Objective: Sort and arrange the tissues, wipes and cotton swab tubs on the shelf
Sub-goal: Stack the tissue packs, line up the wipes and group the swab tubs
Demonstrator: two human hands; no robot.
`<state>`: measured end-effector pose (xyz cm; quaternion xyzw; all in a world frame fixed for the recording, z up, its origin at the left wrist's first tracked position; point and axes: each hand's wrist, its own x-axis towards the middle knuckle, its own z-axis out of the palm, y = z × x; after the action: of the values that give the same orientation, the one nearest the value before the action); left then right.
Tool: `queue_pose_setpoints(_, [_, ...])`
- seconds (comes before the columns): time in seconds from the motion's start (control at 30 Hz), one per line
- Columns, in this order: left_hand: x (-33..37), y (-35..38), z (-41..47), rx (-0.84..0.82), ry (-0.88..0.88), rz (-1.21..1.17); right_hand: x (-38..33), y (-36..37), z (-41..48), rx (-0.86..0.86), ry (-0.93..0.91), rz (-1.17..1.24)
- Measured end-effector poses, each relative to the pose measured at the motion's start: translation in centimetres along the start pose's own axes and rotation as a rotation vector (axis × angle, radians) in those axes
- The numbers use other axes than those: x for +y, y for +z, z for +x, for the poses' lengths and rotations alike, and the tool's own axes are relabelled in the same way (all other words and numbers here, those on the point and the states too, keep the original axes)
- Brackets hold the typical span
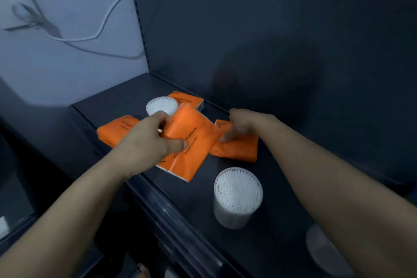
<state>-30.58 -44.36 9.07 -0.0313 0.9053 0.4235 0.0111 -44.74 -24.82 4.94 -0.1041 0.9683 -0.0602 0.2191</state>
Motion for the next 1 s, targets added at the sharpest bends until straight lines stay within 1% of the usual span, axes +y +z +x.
queue_pose_setpoints(0.13, [0.5, -0.8, -0.3, 0.070, 0.082, -0.130, 0.3, -1.1, -3.8, 0.198, 0.017, 0.121])
queue_pose_setpoints(0.27, [1.5, -0.6, -0.6, 0.105, 0.143, -0.319, 1.2, -2.8, -9.5, 0.477, 0.067, 0.370])
queue_pose_setpoints(0.33, [2.5, 0.3, -0.9, 0.099, 0.147, -0.421, 1.8, -2.8, -12.8, 0.606, 0.109, 0.482])
queue_pose_setpoints(0.43, [4.5, 2.5, -1.7, 0.054, 0.154, -0.572, 3.4, -2.2, -17.9, 0.739, 0.211, 0.587])
queue_pose_setpoints(0.53, [7.2, 5.6, -3.3, -0.064, 0.219, -0.583, 6.0, -0.6, -23.8, 0.858, 0.332, 0.733])
queue_pose_setpoints(0.63, [10.5, 9.1, -5.8, -0.236, 0.306, -0.611, 8.7, 1.2, -30.2, 0.996, 0.429, 0.808])
queue_pose_setpoints(0.73, [13.8, 12.8, -9.0, -0.367, 0.423, -0.613, 11.3, 3.0, -36.5, 1.115, 0.546, 0.795])
queue_pose_setpoints(0.8, [16.2, 15.5, -11.8, -0.447, 0.484, -0.626, 12.9, 4.6, -40.8, 1.165, 0.611, 0.775])
queue_pose_setpoints(0.93, [20.8, 21.2, -18.4, -0.647, 0.487, -0.591, 16.4, 8.4, -50.5, 1.228, 0.740, 0.745])
queue_pose_setpoints(1.0, [22.9, 24.3, -22.3, -0.714, 0.499, -0.582, 18.4, 10.6, -55.4, 1.261, 0.800, 0.747])
